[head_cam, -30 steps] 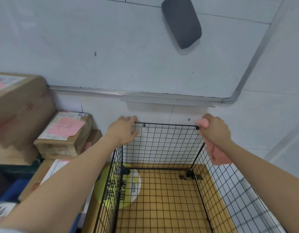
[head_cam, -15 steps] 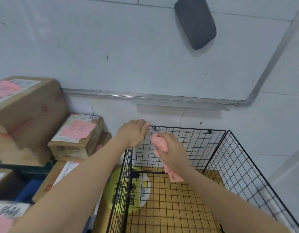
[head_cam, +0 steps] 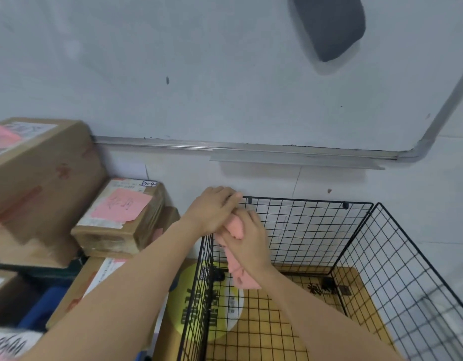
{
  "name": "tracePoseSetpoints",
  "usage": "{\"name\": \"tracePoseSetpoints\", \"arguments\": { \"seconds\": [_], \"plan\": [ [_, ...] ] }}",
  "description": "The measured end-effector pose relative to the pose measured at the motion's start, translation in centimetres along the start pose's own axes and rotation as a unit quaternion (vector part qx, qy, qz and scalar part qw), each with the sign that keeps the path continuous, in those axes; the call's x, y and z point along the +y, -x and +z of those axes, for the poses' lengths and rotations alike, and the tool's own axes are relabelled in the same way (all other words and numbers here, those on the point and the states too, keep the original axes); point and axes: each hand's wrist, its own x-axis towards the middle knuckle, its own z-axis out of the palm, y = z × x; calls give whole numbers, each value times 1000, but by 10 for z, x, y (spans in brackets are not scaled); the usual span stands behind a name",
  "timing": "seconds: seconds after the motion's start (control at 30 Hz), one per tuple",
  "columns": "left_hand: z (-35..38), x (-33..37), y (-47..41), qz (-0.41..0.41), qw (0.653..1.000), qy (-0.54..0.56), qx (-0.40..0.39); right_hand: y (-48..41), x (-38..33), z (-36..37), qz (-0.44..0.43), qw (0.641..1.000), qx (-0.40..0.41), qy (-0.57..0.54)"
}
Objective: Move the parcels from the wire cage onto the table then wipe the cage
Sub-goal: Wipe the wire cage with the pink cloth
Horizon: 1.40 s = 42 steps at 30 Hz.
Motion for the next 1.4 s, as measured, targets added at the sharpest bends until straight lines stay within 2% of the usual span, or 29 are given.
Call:
{"name": "tracePoseSetpoints", "arguments": {
  "seconds": [0.1,0.27,0.33,0.47,0.53,0.6,0.63,0.7,0.9,1.03,1.17,1.27,1.4],
  "plan": [
    [-4,4,3,-9,999,32,15,4,8,-11,-7,1000,6,26],
    [-5,6,4,-36,998,45,18,15,36,-44,-74,985,-57,144],
    [-5,7,4,-46,995,82,28,10,36,-50,-87,982,-31,163],
    [-3,7,8,-67,988,124,65,8,21,-49,-32,990,21,137],
    [-2,4,10,-110,972,167,120,18,23,-47,-29,989,9,143],
    [-5,-2,6,-187,939,237,164,25,26,-46,-19,988,-9,156],
    [-7,-6,4,-227,926,256,159,26,27,-45,-12,987,-15,160],
    [-11,-7,1,-273,921,253,112,23,24,-43,-2,987,-11,157],
    [1,14,8,-318,905,282,29,9,4,-31,-4,997,19,75],
    [-5,18,17,-293,927,235,-6,5,0,-20,-12,998,14,68],
    [-2,24,42,-288,915,281,-21,1,9,-27,6,996,4,86],
    [3,30,61,-278,908,314,-6,-4,8,-35,-4,995,12,98],
    [0,35,67,-246,926,286,9,-9,-9,-28,-10,998,6,65]
  ]
}}
